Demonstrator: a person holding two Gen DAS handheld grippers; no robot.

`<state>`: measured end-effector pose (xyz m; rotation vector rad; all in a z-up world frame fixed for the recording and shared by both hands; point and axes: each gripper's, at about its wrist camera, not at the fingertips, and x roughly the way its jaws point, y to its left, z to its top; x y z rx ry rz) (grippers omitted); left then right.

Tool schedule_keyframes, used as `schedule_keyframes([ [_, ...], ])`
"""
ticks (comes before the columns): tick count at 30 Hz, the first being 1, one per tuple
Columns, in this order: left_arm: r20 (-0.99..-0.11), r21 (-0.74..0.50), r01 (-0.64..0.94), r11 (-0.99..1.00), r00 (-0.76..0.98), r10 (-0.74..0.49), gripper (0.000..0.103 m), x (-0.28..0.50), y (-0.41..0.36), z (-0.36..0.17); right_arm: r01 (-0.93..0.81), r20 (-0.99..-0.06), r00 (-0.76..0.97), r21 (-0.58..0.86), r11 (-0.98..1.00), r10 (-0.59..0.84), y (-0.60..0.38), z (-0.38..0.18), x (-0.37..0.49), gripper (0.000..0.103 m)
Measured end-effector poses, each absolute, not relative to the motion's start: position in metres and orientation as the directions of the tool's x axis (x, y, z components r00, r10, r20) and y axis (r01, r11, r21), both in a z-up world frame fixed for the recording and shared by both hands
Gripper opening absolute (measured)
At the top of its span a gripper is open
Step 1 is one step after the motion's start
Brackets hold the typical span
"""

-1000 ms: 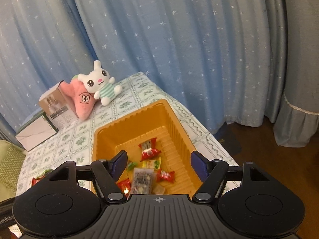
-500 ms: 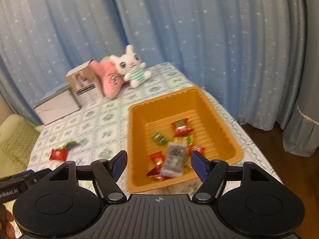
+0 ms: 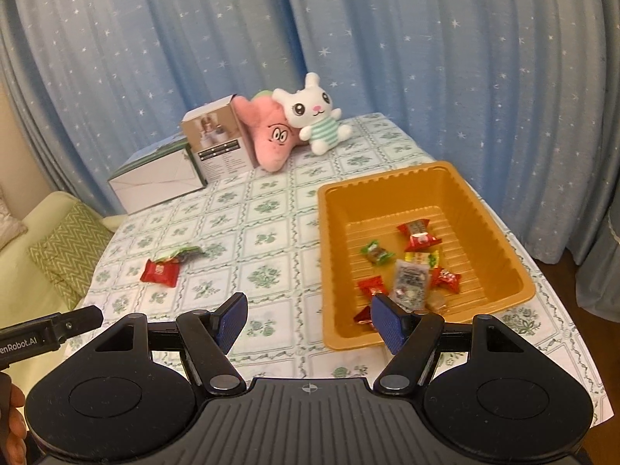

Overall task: Organize snacks
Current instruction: 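Withdraw both tools from the tray toward the red packet and green candy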

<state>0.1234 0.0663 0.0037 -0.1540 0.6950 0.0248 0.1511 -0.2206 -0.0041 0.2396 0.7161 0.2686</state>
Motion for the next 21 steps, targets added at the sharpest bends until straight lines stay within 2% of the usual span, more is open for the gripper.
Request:
schedule_keyframes([
  [21,-0.639,-0.107,-0.114,0.988,0.769,0.019,0.083,0.151,0.104,-0.003,-0.250,-0.605,0.709,0.264,0.932,0.362,-0.174,-0.003,0.175,0.070],
])
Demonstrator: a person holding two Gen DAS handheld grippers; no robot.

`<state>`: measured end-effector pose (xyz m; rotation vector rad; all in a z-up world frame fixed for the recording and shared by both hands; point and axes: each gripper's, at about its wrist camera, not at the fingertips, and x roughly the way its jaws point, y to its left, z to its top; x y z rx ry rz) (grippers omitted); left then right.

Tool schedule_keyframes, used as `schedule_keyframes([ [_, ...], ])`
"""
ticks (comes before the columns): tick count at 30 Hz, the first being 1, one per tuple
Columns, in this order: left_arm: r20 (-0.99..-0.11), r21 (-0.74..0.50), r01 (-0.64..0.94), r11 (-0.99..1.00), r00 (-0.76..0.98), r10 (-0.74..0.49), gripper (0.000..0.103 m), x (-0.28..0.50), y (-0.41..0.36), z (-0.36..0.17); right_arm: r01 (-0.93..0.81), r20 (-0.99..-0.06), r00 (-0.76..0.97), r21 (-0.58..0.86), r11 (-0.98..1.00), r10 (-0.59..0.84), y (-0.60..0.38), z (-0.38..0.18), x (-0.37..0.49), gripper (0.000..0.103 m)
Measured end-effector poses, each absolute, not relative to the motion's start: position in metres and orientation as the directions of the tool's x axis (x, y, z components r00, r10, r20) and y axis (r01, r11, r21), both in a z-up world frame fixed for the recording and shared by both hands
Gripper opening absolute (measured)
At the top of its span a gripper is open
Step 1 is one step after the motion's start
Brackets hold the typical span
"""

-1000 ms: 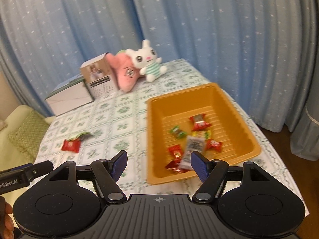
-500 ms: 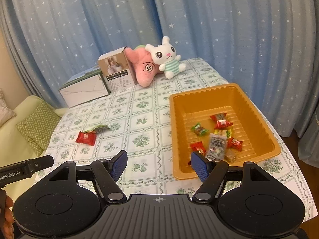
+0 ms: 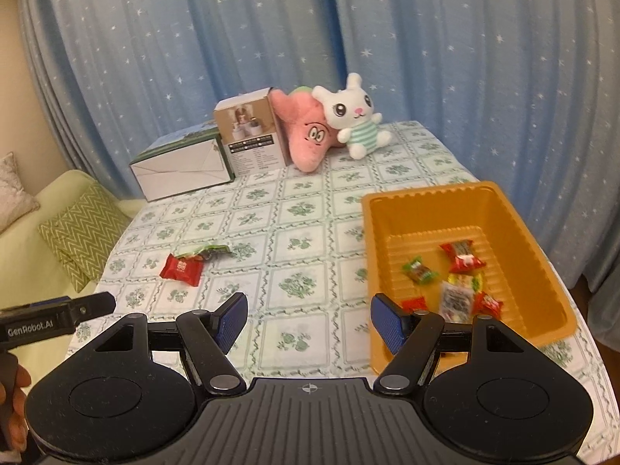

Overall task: Organize snacks
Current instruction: 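Withdraw both tools from the tray toward the red packet and green candy, then grasp the red packet with the left tool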

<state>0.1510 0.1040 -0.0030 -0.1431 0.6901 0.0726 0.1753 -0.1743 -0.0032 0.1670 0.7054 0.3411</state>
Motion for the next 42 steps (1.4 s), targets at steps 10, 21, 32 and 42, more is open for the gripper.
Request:
schedule_keyframes([
  [10,-0.665,-0.075,-0.151,0.986,0.745,0.063,0.083,0.198,0.145,-0.028,-0.299,-0.600,0.691,0.269,0.915,0.402,-0.135,-0.022,0.224,0.070],
  [21,-0.691,-0.086,-0.147,0.985,0.721,0.047,0.082,0.260,0.175,-0.084,-0.339,-0.637,0.643,0.262,0.904,0.425,-0.090,-0.074,0.289,0.070],
  [32,-0.699,-0.070,-0.091,0.993,0.715,0.016,0.071,0.310,0.184,-0.116,-0.400,-0.675,0.594,0.223,0.889,0.437,-0.062,-0.111,0.330,0.070],
  [42,-0.743,-0.104,-0.057,0.993,0.668,-0.039,0.042,0.333,0.187,-0.140,-0.432,-0.685,0.594,0.171,0.886,0.422,-0.046,-0.116,0.346,0.070],
])
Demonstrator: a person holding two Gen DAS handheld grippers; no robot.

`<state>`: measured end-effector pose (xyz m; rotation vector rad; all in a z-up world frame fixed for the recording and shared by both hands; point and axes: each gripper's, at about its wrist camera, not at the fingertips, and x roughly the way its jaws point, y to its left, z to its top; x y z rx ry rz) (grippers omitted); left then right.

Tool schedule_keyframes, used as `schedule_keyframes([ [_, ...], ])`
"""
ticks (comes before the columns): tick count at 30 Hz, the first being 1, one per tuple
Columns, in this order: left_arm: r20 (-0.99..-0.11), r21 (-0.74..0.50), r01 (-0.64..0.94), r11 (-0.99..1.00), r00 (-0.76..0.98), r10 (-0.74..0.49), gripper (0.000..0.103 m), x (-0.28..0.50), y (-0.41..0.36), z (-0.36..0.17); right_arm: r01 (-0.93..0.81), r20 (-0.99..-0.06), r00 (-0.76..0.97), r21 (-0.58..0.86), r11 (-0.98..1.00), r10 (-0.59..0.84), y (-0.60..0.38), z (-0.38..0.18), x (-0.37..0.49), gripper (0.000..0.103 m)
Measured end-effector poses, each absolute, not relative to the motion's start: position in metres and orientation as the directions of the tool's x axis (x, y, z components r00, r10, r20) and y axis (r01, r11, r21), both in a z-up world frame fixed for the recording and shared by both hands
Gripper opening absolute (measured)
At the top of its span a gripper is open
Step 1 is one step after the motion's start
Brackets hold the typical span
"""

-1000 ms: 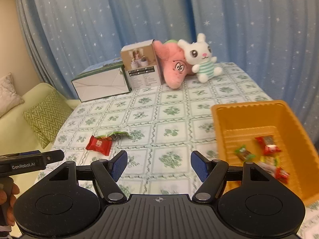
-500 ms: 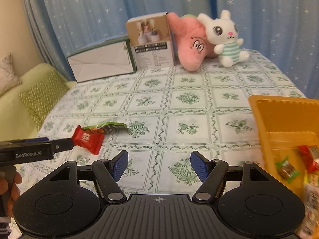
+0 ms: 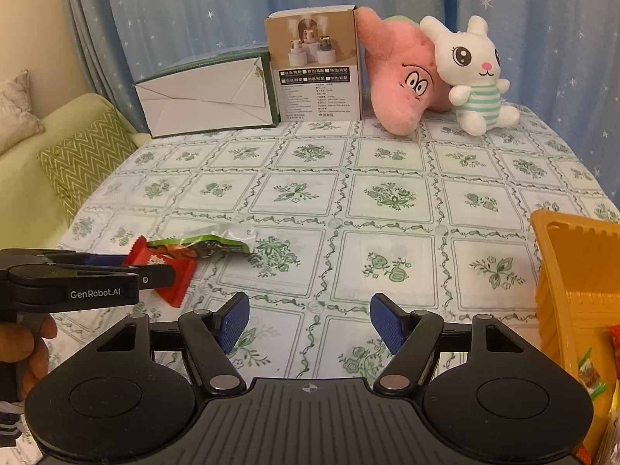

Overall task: Organize snacks
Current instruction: 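Grasp the red packet with the left tool, then grasp the green-and-clear candy with the right tool while the left tool holds the red packet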

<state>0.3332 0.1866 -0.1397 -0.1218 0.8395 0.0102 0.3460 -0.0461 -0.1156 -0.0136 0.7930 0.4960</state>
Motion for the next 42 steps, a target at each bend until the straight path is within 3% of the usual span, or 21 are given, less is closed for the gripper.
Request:
schedule_keyframes([
  [9,-0.743,-0.160,-0.045,0.986,0.663,-0.090,0.022,0.333,0.193,-0.141,-0.449,-0.694,0.587,0.151,0.881,0.417,-0.039,-0.121,0.353,0.070],
  [21,-0.737,-0.144,-0.105,0.984,0.675,-0.035,0.018,0.315,0.222,-0.129,-0.744,-0.660,0.533,-0.068,0.665,0.529,0.022,-0.139,0.355,0.070],
  [29,-0.732,-0.149,-0.110,0.983,0.680,-0.035,0.018,0.313,0.223,-0.129,-0.836,-0.643,0.521,-0.254,0.486,0.561,0.063,-0.157,0.362,0.070],
  [34,-0.732,-0.158,-0.114,0.981,0.680,-0.039,0.018,0.313,0.225,-0.130,-0.874,-0.665,0.478,-0.298,0.383,0.574,0.081,-0.160,0.369,0.046],
  [38,-0.731,-0.156,-0.107,0.982,0.681,-0.042,0.018,0.313,0.224,-0.131,-0.890,-0.680,0.446,-0.269,0.369,0.581,0.086,-0.161,0.375,0.042],
  [39,-0.731,-0.157,-0.106,0.982,0.681,-0.043,0.018,0.313,0.224,-0.131,-0.890,-0.689,0.438,-0.244,0.384,0.578,0.086,-0.160,0.377,0.037],
  [42,-0.728,-0.162,-0.104,0.981,0.684,-0.048,0.018,0.313,0.224,-0.132,-0.877,-0.699,0.442,-0.206,0.433,0.562,0.080,-0.156,0.377,0.036],
])
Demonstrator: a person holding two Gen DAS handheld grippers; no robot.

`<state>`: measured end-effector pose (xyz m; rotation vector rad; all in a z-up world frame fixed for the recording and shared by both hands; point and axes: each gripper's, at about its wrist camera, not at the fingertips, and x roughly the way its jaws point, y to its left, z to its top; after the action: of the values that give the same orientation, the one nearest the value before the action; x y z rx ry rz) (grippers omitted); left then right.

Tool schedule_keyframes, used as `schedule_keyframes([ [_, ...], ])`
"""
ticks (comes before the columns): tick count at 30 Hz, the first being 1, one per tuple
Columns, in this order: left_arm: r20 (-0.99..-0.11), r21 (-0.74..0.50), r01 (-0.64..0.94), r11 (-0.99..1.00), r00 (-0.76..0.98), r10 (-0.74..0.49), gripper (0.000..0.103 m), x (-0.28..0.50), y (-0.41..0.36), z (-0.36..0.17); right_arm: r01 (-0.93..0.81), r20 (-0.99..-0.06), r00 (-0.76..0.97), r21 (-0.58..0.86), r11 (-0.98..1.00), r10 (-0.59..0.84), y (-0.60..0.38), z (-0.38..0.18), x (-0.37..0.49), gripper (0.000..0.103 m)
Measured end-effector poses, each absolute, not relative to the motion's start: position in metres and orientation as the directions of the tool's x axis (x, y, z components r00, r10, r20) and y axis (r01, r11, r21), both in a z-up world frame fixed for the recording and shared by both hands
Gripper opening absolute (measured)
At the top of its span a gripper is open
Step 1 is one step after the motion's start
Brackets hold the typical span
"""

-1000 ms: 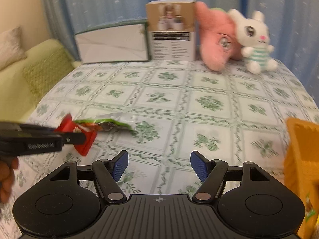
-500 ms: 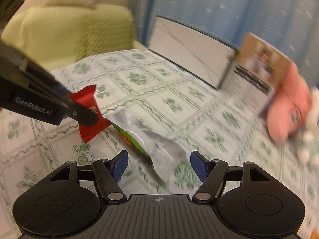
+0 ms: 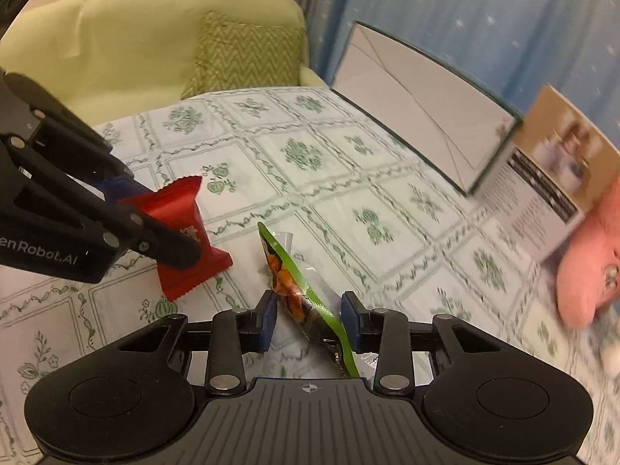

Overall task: Organize snacks
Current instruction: 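Grasp the green-and-clear candy with the right tool while the left tool holds the red packet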

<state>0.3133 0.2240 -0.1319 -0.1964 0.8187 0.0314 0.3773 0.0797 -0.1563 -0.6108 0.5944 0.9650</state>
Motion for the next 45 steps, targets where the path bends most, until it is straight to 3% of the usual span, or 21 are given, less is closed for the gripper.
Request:
schedule_keyframes([
  [3,-0.726,-0.173,-0.078,0.982,0.684,-0.074,0.018,0.313,0.221,-0.132,-0.846,-0.718,0.425,-0.097,0.525,0.551,0.064,-0.147,0.381,0.036],
  [8,-0.707,-0.230,0.005,0.973,0.687,-0.171,0.018,0.312,0.207,-0.124,-0.694,-0.748,0.335,0.216,0.687,0.573,0.014,-0.128,0.378,0.035],
  [16,-0.707,-0.269,0.135,0.954,0.645,-0.291,0.018,0.304,0.173,-0.123,-0.382,-0.756,0.322,0.447,0.809,0.570,-0.069,-0.125,0.344,0.035],
  [27,-0.731,-0.171,0.203,0.964,0.631,-0.262,0.018,0.306,0.131,-0.130,-0.532,-0.732,0.437,0.257,0.807,0.522,-0.065,-0.137,0.325,0.033],
  [39,-0.734,-0.178,0.213,0.961,0.621,-0.274,0.018,0.308,0.130,-0.132,-0.735,-0.741,0.476,-0.039,0.677,0.474,-0.028,-0.153,0.303,0.033],
  [42,-0.736,-0.184,0.215,0.959,0.616,-0.279,0.018,0.308,0.131,-0.133,-0.715,-0.748,0.459,0.009,0.699,0.480,-0.032,-0.152,0.308,0.032],
  [45,-0.739,-0.177,0.222,0.959,0.613,-0.279,0.018,0.307,0.129,-0.133,-0.618,-0.750,0.403,0.200,0.761,0.524,-0.049,-0.147,0.324,0.032],
])
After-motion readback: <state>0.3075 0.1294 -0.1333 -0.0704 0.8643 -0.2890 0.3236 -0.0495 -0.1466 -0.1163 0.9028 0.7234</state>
